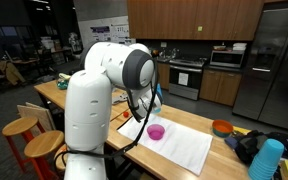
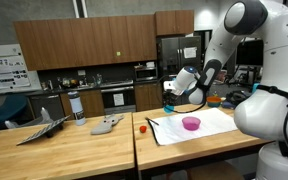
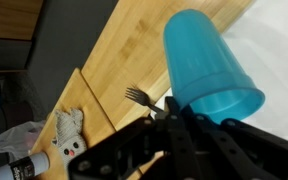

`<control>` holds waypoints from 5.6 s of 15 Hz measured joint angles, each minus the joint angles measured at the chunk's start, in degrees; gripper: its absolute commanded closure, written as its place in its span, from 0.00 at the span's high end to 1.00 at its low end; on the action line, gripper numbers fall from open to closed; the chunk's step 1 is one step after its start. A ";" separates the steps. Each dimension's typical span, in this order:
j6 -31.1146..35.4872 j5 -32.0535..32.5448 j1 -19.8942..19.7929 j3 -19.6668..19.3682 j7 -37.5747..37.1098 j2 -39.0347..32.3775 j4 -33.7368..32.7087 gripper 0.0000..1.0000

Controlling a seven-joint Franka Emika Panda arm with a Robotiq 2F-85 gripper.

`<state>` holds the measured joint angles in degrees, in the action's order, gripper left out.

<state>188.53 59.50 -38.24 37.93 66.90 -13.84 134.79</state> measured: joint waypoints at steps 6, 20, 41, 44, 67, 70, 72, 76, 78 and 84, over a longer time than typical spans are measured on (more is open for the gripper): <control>-3.40 -1.11 -7.62 9.09 0.35 1.11 -0.48 0.05; 2.82 -8.41 -7.46 9.90 -6.76 -0.39 -2.37 0.01; 9.30 -20.63 -14.56 11.73 -22.83 5.97 -2.37 0.01; 9.30 -26.44 -13.01 12.48 -25.47 4.07 -4.16 0.01; 5.68 -48.95 -24.60 26.31 -49.30 -7.18 -4.54 0.05; 5.52 -48.46 -25.65 27.12 -49.30 -7.72 -4.54 0.05; 5.46 -48.46 -25.63 27.32 -49.31 -7.72 -4.53 0.01; 5.63 -48.47 -25.38 27.23 -49.61 -8.23 -4.50 0.01; 5.91 -48.47 -26.77 29.21 -50.88 -10.01 -4.51 0.01; 6.03 -47.70 -32.10 34.46 -52.65 -17.07 -4.59 0.05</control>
<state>194.55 11.79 -70.35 72.39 14.26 -30.91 130.20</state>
